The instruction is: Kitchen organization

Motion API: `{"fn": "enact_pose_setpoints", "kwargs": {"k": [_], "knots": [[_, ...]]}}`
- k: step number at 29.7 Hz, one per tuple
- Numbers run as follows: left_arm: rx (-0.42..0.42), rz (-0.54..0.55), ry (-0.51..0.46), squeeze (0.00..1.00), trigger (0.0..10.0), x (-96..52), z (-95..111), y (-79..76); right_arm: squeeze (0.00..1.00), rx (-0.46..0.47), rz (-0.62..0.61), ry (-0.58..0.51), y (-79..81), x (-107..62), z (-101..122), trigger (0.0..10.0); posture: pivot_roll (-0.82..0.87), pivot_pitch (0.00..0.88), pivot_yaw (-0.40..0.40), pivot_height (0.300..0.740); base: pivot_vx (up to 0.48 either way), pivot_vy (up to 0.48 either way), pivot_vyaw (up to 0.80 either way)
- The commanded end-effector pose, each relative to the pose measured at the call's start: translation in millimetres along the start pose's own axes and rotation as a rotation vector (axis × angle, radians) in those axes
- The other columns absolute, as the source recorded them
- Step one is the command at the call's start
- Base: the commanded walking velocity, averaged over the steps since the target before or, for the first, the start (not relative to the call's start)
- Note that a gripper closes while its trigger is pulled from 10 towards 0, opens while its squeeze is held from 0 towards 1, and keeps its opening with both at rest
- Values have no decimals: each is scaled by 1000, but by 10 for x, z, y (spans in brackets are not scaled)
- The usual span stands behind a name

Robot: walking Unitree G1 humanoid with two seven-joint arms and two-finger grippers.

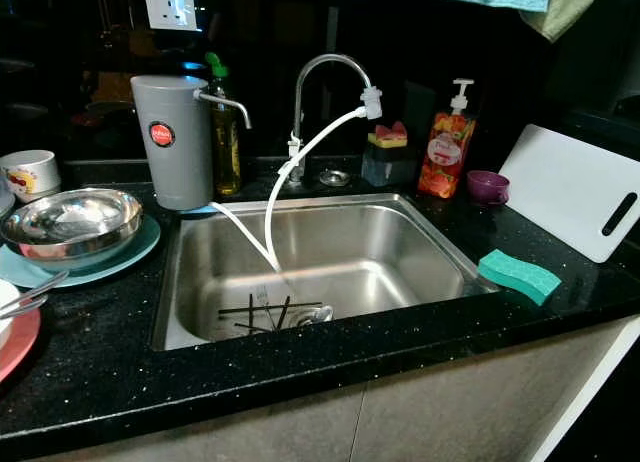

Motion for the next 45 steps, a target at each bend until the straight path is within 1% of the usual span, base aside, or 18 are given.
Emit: {"fn": "enact_pose_setpoints", "kwargs": {"k": [1,8,10,17,21,25,30,33,36,41,45], "knots": [[15,8,-43,0,10000,34,169,58,0,11,-7,26,-19,-10,-64,10000,127,0,-83,740,0,0,0],[23,10,-40,0,10000,35,170,68,0,10,-7,26,-25,-10,-66,10000,128,0,-84,740,0,0,0],[14,15,-40,0,10000,34,167,73,0,-12,5,22,-13,-8,-54,10000,129,0,-88,740,0,0,0],[25,2,-31,0,10000,34,148,48,0,8,-11,20,-34,-6,-44,10000,125,0,-83,740,0,0,0],[19,4,-30,0,10000,32,139,44,0,-11,-3,15,-37,-6,-36,10000,122,0,-87,740,0,0,0],[23,0,-23,0,10000,31,120,28,0,1,-17,17,-68,-9,-43,10000,115,0,-91,740,0,0,0],[11,4,-22,0,10000,31,113,19,0,-9,-9,10,-73,-9,-32,10000,112,0,-94,740,0,0,0],[15,-3,-19,0,10000,33,109,4,0,7,-21,12,-97,-8,-29,10000,117,0,-96,740,0,0,0],[2,3,-26,0,10000,33,115,5,0,-9,-7,8,-85,-7,-21,10000,125,0,-97,740,0,0,0],[4,9,-20,0,10000,29,98,8,0,2,-8,13,-75,-9,-37,10000,128,0,-104,740,0,0,0],[-9,17,-17,0,10000,20,68,12,0,-15,4,9,-65,-7,-25,10000,132,0,-117,740,0,0,0]]}}
Point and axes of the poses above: a point about 5 cm out from each wrist's last joint towards the gripper, its own x axis pointing out of the wrist towards the gripper, its own z axis along the axis of the wrist's last joint, y = z × x, the point moved 3 cm from there along x, pointing out of the wrist towards the gripper, and after that the axes turned 8 degrees about -x, right-handed, at the moved point
